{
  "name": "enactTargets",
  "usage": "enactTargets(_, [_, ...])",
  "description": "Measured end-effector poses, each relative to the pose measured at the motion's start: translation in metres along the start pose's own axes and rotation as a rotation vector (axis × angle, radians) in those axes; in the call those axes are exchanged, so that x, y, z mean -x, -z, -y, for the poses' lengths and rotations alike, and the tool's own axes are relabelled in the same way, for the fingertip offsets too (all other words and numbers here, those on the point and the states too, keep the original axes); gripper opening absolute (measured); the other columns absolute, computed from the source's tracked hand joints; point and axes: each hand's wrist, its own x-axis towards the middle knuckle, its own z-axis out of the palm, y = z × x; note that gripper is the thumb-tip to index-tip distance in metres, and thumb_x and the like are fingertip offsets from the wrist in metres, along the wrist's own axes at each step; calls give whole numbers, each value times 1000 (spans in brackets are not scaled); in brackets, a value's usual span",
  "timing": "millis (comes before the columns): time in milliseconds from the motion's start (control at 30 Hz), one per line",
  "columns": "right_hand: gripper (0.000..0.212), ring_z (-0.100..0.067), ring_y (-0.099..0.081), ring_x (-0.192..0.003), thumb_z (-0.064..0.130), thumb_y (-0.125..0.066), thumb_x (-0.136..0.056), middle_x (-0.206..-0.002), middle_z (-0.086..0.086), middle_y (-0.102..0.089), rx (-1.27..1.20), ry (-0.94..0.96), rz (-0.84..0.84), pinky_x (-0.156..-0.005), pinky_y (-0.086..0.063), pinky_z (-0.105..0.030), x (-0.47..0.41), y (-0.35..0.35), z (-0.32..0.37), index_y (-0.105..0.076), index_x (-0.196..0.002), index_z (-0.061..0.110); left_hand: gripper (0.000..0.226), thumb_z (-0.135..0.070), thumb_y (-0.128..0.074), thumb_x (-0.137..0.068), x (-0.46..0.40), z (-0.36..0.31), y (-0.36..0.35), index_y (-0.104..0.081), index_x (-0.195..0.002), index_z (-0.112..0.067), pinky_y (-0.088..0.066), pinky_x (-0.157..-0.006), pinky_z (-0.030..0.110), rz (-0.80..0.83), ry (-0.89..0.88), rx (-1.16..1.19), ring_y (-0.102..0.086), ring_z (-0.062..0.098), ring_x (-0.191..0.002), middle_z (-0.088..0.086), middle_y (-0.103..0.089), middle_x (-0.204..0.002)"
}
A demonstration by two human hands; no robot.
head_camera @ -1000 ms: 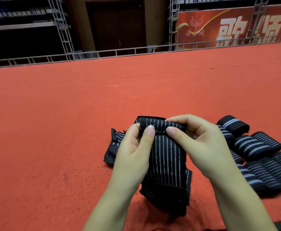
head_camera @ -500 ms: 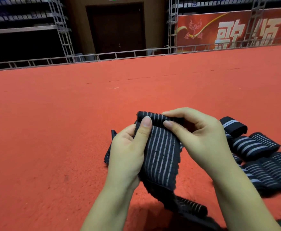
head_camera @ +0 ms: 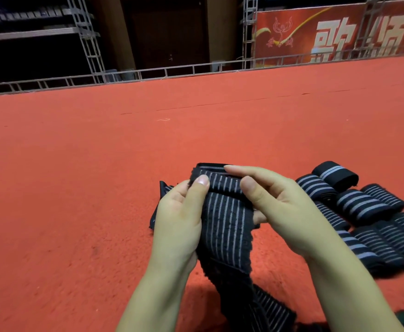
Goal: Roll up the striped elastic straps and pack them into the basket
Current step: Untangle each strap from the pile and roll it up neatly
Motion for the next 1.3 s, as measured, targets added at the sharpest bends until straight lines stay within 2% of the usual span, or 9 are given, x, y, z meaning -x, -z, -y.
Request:
enactTargets(133, [32,-12,-61,-63,27,-61,-76,-77,-6,-67,-27,-65,-7,-50,-48,-21,-5,2,-4,-68,-101,9,23,-14,-49,-98,-4,8,4,-68,-87,-11,-53,-60,24,42,-46,-79,-67,14,-69,4,-72,-75])
enactTargets(367, [15,-8,-68,-83,6,-68,-86,-92,2,-74,174,103,-207,-77,-54,-28,-14,7,-20,-71,-94,18,24,-29,-51,-95,-11,17,4,-66,-104,-12,-56,-73,34,123,97,-105,-71,19,-85,8,-75,-92])
enactTargets(467, [16,-6,-68,-83,7,-68,-85,-90,6,-74,208,143,-271,-77,-53,-27,-15,8,-20,-72,-93,21,39,-42,-56,-83,-11,18,3,-66,-108,-13,-55,-73,32,147,136,-118,-72,20,-91,7,-75,-98])
enactTargets(700, [18,-3,-67,-88,5,-70,-85,-90,9,-73,267,265,-367,-81,-51,-20,-14,-6,-20,-71,-92,21,43,-53,-70,-79,-6,23,-14,-64,-108,-22,-55,-86,38,48,57,-134,-71,17,-99,1,-74,-103])
enactTargets(800, [18,-3,-68,-88,8,-71,-85,-90,13,-73,294,285,-390,-82,-52,-23,-14,-7,-19,-70,-90,25,36,-50,-72,-75,-7,21,-12,-68,-95,-20,-56,-80,42,5,-24,-163,-72,22,-91,5,-75,-94])
enactTargets(933, [18,-4,-68,-88,11,-71,-85,-90,14,-73,318,286,-392,-83,-54,-30,-12,2,-14,-71,-89,28,20,-33,-73,-75,-8,12,-6,-70,-81,-14,-53,-64,30,19,-18,-144,-70,15,-72,3,-74,-77])
enactTargets(1067, [18,-1,-68,-86,19,-70,-82,-90,20,-72,387,344,-377,-79,-52,-20,-8,0,-9,-69,-88,36,18,-29,-70,-70,-9,2,-1,-69,-70,-11,-52,-53,25,51,23,-61,-67,16,-61,7,-71,-69])
enactTargets(1167, [18,1,-66,-87,21,-67,-79,-88,19,-71,454,385,-362,-78,-49,-14,-6,-2,-8,-69,-89,36,23,-34,-70,-70,-9,-2,1,-70,-64,-13,-52,-52,25,60,54,-19,-64,17,-58,9,-69,-67])
enactTargets(1300, [17,5,-63,-90,13,-69,-78,-92,16,-70,542,466,-296,-79,-43,-8,-4,-4,-11,-73,-94,19,48,-52,-78,-66,-9,-4,2,-60,-70,-8,-39,-48,24,-11,57,-36,-49,17,-55,9,-54,-62])
